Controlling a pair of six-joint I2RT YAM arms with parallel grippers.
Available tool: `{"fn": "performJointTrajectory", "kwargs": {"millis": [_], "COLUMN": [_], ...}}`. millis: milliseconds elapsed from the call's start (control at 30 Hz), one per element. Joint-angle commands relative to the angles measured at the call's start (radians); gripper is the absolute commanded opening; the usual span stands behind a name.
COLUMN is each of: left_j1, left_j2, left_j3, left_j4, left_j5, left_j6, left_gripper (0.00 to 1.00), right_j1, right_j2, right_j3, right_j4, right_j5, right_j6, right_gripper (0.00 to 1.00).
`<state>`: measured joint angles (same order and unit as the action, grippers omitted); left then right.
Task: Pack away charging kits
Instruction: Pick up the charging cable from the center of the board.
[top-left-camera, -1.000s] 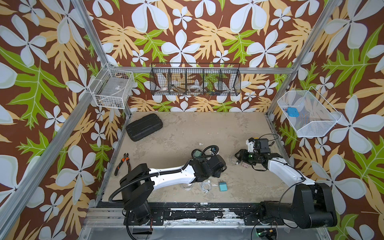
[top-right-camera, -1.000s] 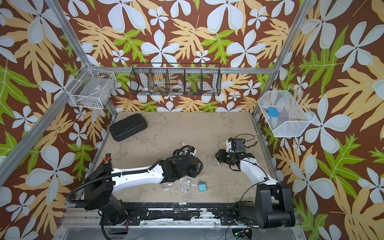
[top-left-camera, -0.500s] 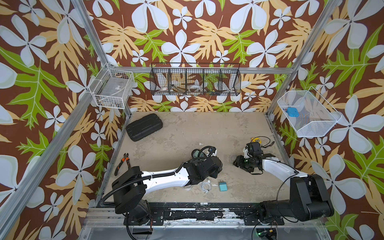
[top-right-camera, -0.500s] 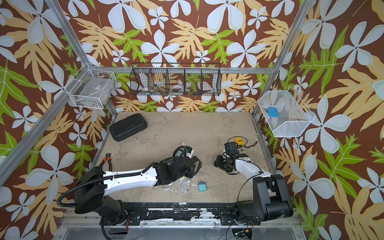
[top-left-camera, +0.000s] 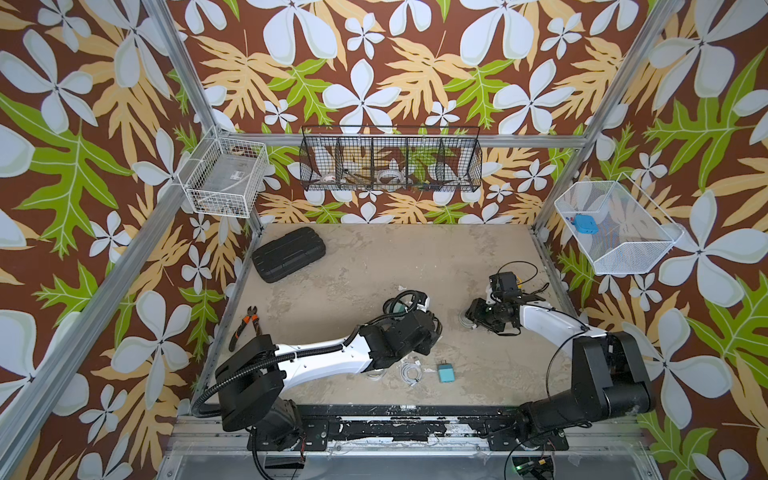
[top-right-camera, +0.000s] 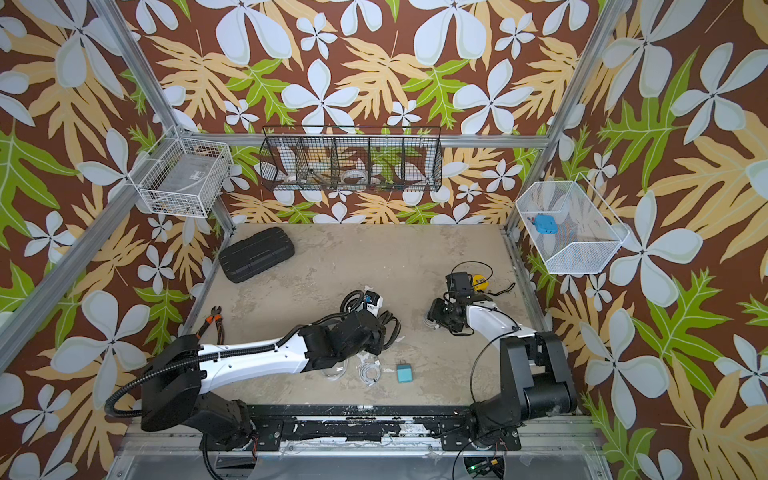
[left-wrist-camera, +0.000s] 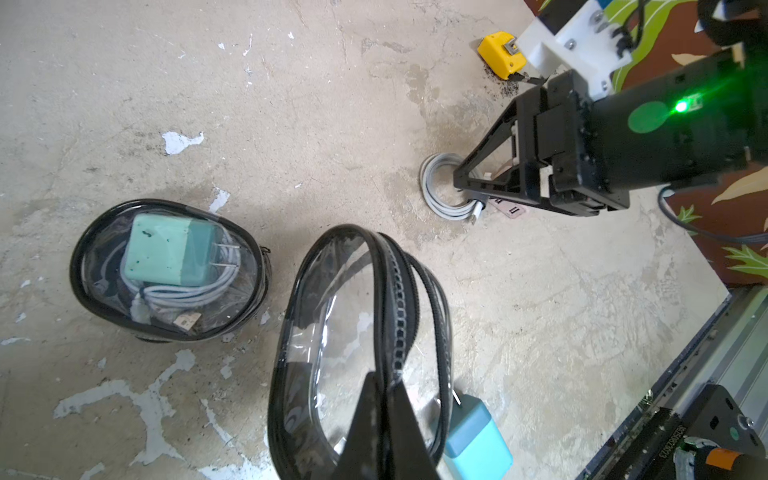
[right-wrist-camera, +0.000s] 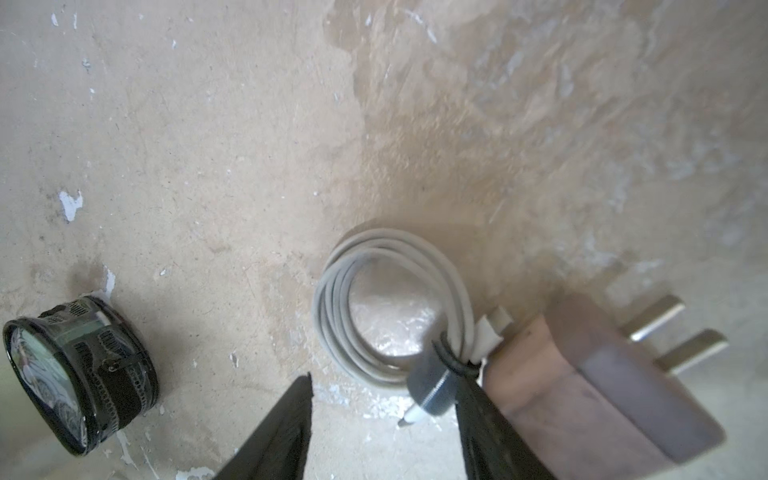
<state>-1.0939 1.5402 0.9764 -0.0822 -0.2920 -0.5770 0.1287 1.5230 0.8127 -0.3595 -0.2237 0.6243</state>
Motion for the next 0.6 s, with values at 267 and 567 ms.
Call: {"fn": "performJointTrajectory", "kwargs": {"millis": [267, 567], "left_j1": [0.012, 0.020], "left_j2": [0.003, -0.012], "left_j3": [0.018, 0.006], "left_j4": [0.055, 0.059], "left_j5": [0.017, 0.025], "left_j6": [0.028, 0.035], "left_gripper": [0.00, 0.00], "right_j1": [0.001, 0.026], "right_j2": [0.086, 0.180], "right_j3": [0.035, 0.101], "right_j4": [-0.057, -0.068], "right_j5": [0.047, 0.079], "right_j6": [-0.011, -0.034], "right_gripper": [0.54, 0.52]}}
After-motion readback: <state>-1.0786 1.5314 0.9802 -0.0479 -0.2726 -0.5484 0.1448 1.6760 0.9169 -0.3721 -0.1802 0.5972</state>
